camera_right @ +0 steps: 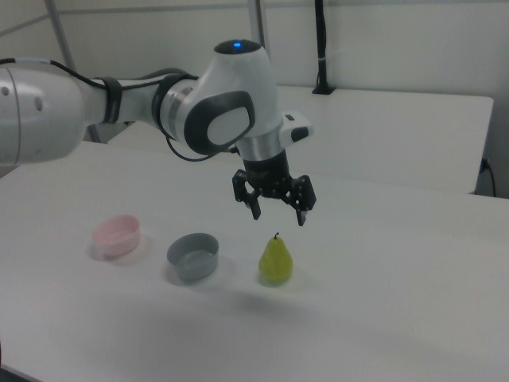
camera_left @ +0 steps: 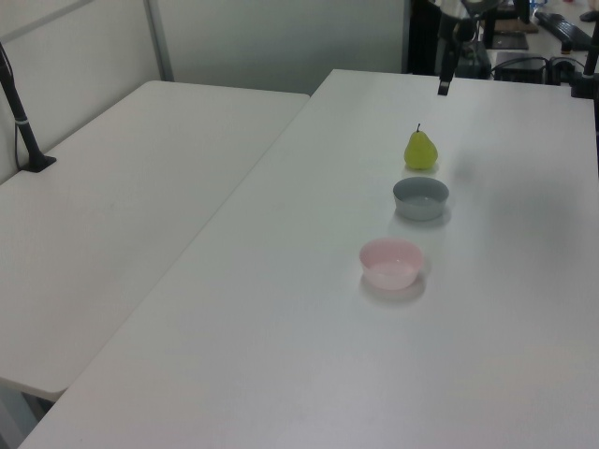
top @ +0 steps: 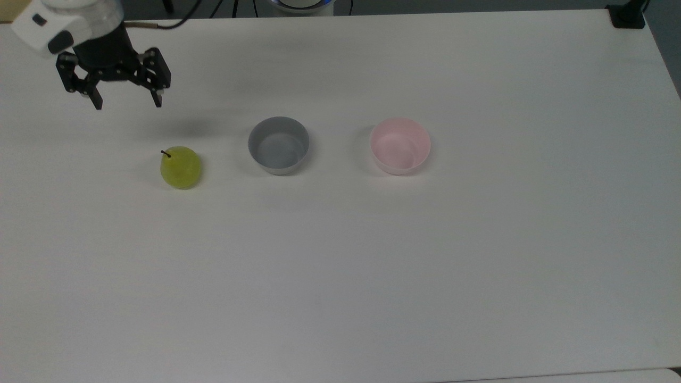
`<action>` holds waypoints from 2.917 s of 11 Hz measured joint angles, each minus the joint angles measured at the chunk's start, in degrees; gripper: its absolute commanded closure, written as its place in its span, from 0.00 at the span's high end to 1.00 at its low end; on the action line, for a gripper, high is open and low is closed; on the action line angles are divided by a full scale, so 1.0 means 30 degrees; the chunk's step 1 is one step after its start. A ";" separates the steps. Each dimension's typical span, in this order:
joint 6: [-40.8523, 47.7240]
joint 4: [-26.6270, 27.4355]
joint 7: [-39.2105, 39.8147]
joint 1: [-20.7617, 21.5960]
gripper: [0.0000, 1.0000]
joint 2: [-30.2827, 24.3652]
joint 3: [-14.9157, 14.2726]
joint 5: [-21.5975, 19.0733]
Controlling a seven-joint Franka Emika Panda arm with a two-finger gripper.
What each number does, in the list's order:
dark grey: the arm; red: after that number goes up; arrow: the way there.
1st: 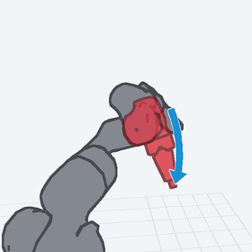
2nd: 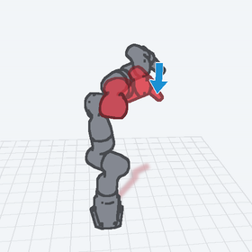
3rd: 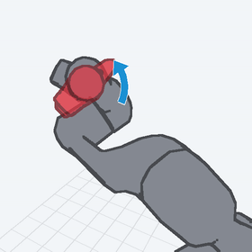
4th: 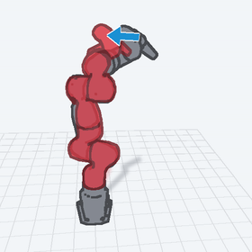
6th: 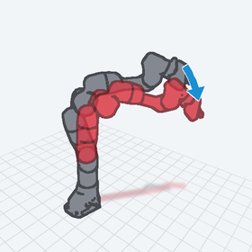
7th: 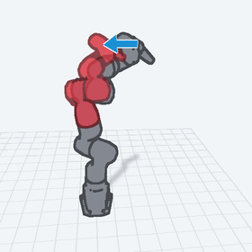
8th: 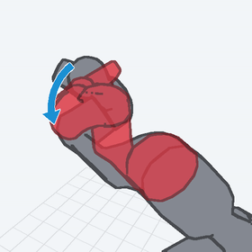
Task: Place the pear in the bowl
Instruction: 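Move the open gripper over the yellow-green pear and lower onto it, then close the gripper around the pear, then lift the held pear up off the table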
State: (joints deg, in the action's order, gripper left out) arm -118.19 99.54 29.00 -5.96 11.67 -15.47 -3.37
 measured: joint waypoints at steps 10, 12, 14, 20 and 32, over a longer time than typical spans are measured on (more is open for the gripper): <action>-0.3514 0.1170 -0.2475 0.0697 1.00 0.3104 0.0580 -0.0545; -0.4085 0.1171 -0.2933 0.0784 0.54 0.3677 0.0948 -0.0547; -0.4243 0.1169 -0.3030 0.0800 0.00 0.3986 0.1062 -0.0547; -0.3787 0.1026 -0.3036 0.0776 0.00 0.3692 0.1056 -0.0546; 0.7441 -0.3667 -0.3500 0.1904 0.00 -0.0304 0.1147 0.0117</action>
State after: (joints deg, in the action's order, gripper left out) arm -95.86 88.54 18.50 -0.25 10.75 -12.03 -3.02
